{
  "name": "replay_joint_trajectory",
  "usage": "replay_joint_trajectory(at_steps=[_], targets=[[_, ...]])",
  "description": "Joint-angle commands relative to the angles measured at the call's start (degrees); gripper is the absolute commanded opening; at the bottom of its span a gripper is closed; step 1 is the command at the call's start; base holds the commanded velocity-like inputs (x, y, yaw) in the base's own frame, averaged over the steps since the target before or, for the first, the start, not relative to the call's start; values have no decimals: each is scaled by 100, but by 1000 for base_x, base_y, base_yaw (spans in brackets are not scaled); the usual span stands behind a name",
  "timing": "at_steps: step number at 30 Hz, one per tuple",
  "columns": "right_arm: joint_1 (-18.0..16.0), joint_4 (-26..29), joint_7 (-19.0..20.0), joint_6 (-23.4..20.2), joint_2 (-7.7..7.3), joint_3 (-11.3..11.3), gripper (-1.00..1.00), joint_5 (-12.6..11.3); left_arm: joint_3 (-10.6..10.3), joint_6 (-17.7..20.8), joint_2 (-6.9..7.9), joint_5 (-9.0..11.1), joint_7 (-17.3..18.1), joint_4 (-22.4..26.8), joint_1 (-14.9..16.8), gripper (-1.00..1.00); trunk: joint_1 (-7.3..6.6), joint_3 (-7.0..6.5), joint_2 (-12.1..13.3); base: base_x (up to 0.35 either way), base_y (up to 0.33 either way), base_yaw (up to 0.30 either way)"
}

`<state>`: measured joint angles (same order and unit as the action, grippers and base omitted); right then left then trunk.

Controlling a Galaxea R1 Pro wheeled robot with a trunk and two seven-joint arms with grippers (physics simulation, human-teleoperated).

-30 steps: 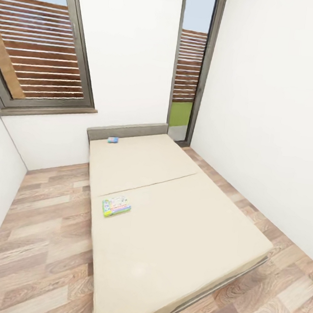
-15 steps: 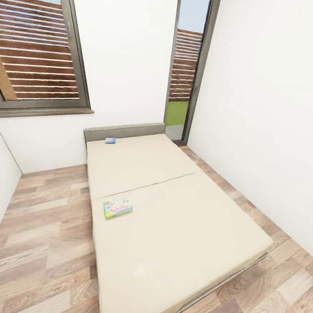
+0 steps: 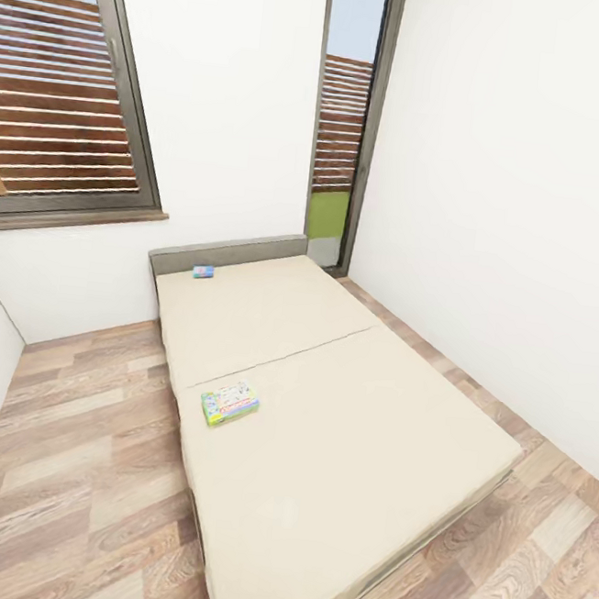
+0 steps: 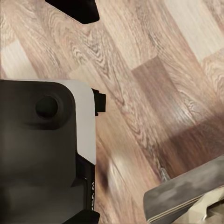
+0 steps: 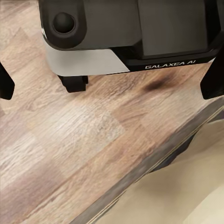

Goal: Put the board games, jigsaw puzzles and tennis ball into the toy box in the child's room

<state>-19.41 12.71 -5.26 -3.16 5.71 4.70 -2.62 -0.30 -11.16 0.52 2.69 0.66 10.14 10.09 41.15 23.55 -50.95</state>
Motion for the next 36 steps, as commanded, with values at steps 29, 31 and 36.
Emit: replay_joint_trajectory(at_steps=[29, 31, 36], targets=[[-1, 12, -1, -35, 1, 31, 100, -28, -4, -18, 1, 26, 12, -3, -3, 100, 1, 6, -4, 8, 100, -276], [-1, 12, -1, -35, 4, 31, 100, -28, -4, -18, 1, 27, 12, -3, -2, 100, 1, 6, -4, 0, 240, -279], [-1, 12, -1, -35, 7, 31, 100, -28, -5, -18, 1, 29, 13, -3, -1, 100, 1, 6, -4, 0, 261, -279]])
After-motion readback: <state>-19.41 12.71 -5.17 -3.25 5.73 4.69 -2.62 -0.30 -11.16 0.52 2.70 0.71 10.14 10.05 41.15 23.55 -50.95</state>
